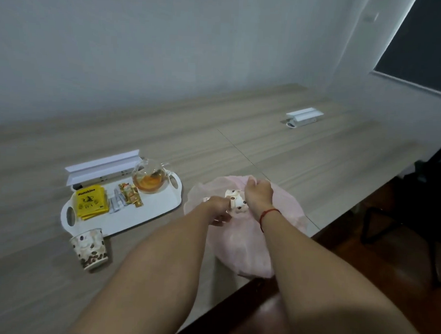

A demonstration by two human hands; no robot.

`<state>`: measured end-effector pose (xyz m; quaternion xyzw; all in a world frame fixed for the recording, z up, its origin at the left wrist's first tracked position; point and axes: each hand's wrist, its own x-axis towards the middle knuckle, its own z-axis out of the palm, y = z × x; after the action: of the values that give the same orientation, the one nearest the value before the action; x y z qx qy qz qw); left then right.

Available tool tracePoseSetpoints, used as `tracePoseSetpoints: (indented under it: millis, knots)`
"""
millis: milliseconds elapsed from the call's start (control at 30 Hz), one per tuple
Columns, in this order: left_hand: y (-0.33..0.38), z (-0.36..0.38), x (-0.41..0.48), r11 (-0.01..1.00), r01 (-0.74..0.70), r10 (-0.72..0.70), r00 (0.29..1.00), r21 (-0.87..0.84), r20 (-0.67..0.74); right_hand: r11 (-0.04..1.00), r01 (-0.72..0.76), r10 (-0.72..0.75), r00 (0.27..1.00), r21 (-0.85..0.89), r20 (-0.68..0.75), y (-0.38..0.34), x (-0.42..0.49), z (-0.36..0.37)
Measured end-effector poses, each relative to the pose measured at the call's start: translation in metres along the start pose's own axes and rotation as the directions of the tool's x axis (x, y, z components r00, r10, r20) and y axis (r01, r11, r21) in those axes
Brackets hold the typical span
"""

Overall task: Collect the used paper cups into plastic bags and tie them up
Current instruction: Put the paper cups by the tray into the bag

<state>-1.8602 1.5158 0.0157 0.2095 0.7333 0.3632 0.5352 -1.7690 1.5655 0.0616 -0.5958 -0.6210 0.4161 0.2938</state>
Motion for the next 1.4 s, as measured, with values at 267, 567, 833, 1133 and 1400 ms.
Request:
tracePoseSetpoints:
  millis: [267, 567, 833, 1133, 1400]
  knots:
    - [0.013, 0.028, 0.027, 0.991, -0.093, 0.062, 0.954, -0.093, -0.293, 0.996, 0.087, -0.086, 0.988, -0.006, 0.127, 0.013, 0.010, -0.020]
    - [0.002, 0.039, 0.029, 0.957, 0.036, 0.102, 0.887, 0.288, -0.450, 0.991, 0.132, -0.128, 0.967, -0.001, 0.219, 0.028, 0.021, -0.041]
    - [-0.022, -0.024, -0.007, 0.938, 0.116, 0.095, 0.819, 0.326, -0.565, 0.981, 0.155, -0.111, 0.941, -0.116, 0.321, 0.004, -0.004, -0.012]
    - [-0.088, -0.128, -0.045, 0.904, 0.286, 0.005, 0.735, 0.317, -0.678, 0.978, 0.162, -0.108, 0.934, -0.134, 0.340, -0.010, -0.044, 0.044]
    - [-0.147, -0.198, -0.049, 0.888, 0.400, -0.114, 0.668, 0.226, -0.736, 0.968, 0.107, -0.033, 0.952, -0.228, 0.305, -0.002, -0.065, 0.076]
